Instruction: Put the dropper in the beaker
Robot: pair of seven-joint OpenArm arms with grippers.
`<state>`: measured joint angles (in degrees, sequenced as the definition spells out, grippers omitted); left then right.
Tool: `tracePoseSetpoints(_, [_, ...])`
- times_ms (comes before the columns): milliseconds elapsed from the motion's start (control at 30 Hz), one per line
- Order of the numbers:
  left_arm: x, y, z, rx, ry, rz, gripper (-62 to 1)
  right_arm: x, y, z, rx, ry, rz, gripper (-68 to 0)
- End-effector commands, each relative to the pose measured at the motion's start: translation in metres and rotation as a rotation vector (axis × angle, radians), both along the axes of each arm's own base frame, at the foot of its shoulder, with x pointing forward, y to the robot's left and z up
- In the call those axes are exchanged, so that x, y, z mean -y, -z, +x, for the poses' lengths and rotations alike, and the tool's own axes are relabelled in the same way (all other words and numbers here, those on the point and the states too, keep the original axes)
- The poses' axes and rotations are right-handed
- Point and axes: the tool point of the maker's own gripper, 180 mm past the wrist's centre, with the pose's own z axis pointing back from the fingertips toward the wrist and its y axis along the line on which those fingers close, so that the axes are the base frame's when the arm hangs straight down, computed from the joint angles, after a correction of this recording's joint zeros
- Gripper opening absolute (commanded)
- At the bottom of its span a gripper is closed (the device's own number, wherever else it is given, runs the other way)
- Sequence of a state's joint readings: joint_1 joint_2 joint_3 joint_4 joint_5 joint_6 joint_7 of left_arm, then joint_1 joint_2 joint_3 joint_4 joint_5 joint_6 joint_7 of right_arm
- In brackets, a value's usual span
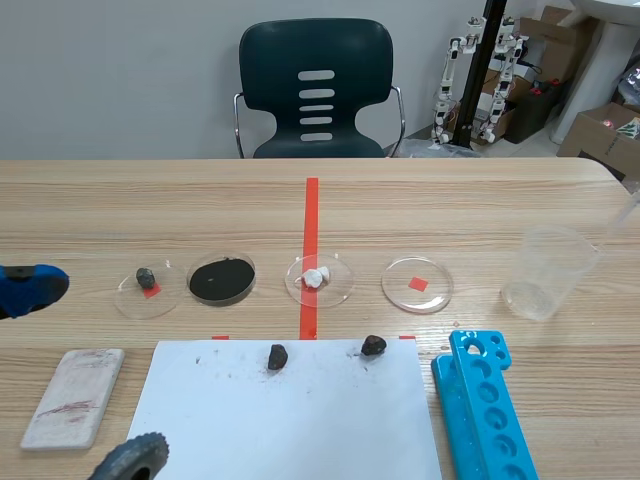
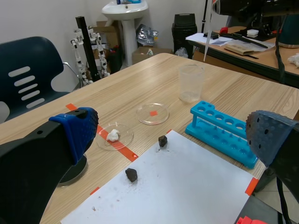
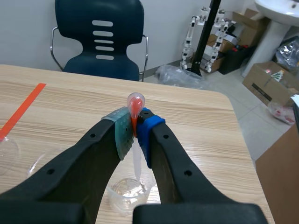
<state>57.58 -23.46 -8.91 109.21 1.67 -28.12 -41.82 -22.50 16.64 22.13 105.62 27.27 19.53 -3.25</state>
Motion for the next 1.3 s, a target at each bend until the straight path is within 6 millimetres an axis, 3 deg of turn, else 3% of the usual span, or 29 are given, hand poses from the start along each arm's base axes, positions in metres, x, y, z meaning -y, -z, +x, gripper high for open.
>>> tracePoseSetpoints(0, [-0.001,-0.004,0.0,0.008,-0.012,-0.02,1.4,-0.002,-0.017,0.005,0.059,-0.007,-0.002,-66.5])
tracePoseSetpoints(300, [-0.001,-0.004,0.0,0.008,-0.012,-0.02,1.4,0.001,-0.016,0.021,0.076,-0.017,0.026,-66.6])
tracePoseSetpoints(933, [-0.001,-0.004,0.0,0.008,-0.013,-0.02,1.4,-0.017,0.041,0.036,-0.018,-0.068,0.073,-66.6])
tracePoseSetpoints(1267, [-0.001,-0.004,0.0,0.008,-0.013,-0.02,1.4,-0.01,0.072,0.033,-0.06,-0.054,0.051,-66.6])
